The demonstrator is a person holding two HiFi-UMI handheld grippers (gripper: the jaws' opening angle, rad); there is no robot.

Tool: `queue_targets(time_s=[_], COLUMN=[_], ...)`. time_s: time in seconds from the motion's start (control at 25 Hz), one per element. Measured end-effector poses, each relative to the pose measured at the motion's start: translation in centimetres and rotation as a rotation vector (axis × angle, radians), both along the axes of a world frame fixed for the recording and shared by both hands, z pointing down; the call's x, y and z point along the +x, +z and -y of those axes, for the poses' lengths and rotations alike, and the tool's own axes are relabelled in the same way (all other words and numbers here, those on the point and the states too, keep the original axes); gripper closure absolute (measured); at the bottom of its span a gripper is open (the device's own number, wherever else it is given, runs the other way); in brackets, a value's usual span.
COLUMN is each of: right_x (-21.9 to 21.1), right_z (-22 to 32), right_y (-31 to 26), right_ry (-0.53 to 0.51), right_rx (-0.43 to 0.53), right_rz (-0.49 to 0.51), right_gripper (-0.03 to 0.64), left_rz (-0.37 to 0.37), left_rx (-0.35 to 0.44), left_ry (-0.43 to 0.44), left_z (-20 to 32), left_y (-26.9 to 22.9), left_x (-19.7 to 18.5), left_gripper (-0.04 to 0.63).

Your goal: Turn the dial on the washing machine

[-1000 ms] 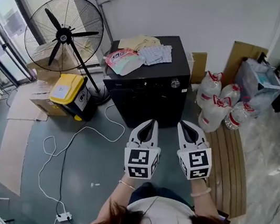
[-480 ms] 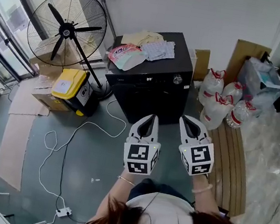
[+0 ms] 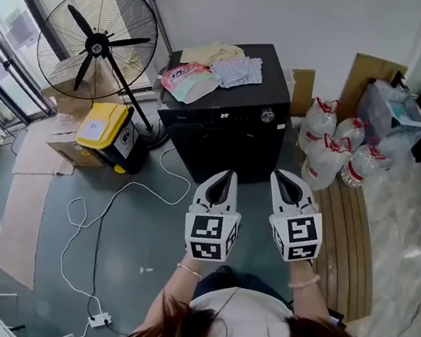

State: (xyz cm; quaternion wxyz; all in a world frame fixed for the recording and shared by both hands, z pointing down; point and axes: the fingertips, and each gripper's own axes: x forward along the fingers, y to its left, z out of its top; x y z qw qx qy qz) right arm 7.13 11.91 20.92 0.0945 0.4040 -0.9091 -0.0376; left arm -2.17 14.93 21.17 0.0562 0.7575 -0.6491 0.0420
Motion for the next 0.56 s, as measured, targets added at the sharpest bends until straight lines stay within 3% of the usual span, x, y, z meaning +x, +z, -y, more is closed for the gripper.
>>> queue_targets(time_s=[0.56], right_x=[0.4], right_z=[1.2], right_y=[0.3], right_ry=[0.042], right_rx=[-0.011], right_rz=[0.016], right_gripper=[0.591], left_rz=[-0.010], left_rx=[0.019], left_ry=[-0.004], left_z=[1.1], left_y=[-0.6], left_x=[-1.4], left_gripper=[0.578])
